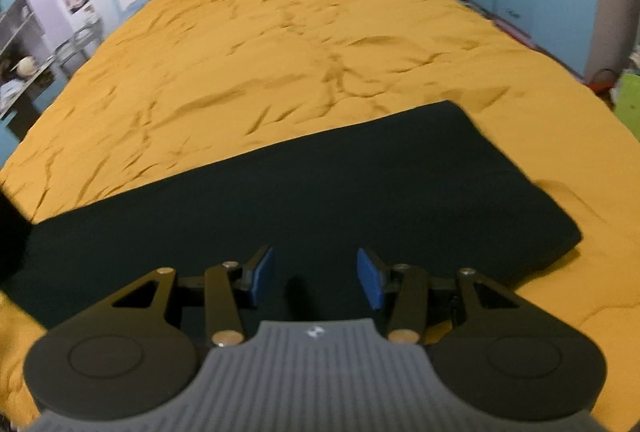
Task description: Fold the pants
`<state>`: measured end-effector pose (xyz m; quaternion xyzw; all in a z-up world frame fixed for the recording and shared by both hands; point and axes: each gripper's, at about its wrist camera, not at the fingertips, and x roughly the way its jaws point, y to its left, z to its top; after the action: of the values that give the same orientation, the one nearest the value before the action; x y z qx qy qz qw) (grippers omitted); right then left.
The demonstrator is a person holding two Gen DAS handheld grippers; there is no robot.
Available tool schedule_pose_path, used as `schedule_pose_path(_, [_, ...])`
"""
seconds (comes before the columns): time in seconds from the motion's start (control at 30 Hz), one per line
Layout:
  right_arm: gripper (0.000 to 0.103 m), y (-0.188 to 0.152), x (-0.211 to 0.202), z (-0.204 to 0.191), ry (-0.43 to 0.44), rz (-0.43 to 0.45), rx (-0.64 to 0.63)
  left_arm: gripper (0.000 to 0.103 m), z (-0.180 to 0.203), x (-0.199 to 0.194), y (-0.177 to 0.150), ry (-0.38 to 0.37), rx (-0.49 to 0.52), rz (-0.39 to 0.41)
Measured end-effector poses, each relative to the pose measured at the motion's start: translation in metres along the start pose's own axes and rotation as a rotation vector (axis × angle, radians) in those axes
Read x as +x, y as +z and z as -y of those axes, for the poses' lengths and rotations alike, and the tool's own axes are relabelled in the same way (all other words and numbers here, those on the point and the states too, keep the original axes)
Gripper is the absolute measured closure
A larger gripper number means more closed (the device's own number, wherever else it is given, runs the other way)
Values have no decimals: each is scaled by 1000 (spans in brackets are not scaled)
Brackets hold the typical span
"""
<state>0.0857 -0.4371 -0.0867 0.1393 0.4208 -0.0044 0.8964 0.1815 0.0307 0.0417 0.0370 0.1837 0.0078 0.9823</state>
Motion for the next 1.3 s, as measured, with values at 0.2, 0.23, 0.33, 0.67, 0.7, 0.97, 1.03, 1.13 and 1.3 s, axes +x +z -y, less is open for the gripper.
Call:
schedule_pose_path(0.2, [60,-10,-8,-12,88,-13,-25,99,122,6,-69,-160,219,-148])
schedule_pose_path(0.23, [60,-12,-8,-13,100,-20,-25,99,136,9,-86,-186,249,-199])
schedule_pose_path(0.33, [60,-18,-7,-20,130,-48,-30,99,159,15,-129,-263,264,-358])
schedule_pose_path(0.67, [58,-34,4,-52,227,-110,-46,86,126,27,-139,-507,-74,-613])
schedule_pose_path(0.7, [58,-33,5,-56,241,-110,-48,86,119,23,-136,-512,-100,-593])
schedule_pose_path(0.97, [93,-15,34,-91,348,-147,-39,71,116,35,-114,-422,8,-521])
schedule_pose_path(1.03, [93,-9,41,-101,350,-144,-52,62,128,40,-118,-437,74,-544])
schedule_pose_path(1.13, [92,-7,47,-108,352,-153,-61,62,139,35,-129,-400,195,-547])
schedule_pose_path(1.3, [90,-9,54,-110,359,-171,-77,62,144,35,-141,-382,264,-545])
